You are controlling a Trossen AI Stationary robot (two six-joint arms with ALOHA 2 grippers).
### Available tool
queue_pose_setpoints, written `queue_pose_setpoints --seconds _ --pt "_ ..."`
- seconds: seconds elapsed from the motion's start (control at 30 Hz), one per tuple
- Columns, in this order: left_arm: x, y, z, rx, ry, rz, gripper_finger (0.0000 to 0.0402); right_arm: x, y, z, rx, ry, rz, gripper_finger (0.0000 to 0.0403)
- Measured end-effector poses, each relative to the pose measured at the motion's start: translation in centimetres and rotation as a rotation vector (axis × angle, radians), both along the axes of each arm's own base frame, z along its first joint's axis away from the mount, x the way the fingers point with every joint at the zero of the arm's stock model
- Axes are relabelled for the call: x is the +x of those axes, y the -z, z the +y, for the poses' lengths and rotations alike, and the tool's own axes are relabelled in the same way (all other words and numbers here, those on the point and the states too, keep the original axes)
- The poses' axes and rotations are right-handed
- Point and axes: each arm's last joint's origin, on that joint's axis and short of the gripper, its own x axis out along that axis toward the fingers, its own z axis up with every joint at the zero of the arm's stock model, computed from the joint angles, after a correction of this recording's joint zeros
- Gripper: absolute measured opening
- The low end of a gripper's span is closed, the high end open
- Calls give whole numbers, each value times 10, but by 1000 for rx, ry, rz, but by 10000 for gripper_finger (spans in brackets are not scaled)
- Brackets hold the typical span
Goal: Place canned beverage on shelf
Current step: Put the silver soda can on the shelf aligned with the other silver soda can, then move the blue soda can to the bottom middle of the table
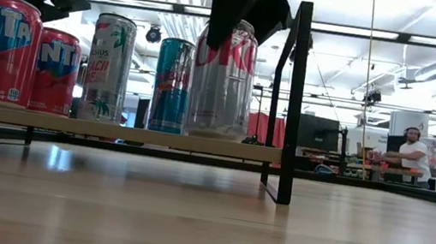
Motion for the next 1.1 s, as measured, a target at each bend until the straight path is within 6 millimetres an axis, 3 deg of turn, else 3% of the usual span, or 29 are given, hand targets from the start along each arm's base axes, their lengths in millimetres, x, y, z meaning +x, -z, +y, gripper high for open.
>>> queue_pose_setpoints --seconds 0.4,1.1 --pt "0 0 0 0 0 0 311 -6 -9 -3 -30 96 -23 346" --pt "0 0 0 0 0 0 311 -26 -31 13 10 51 -29 348"
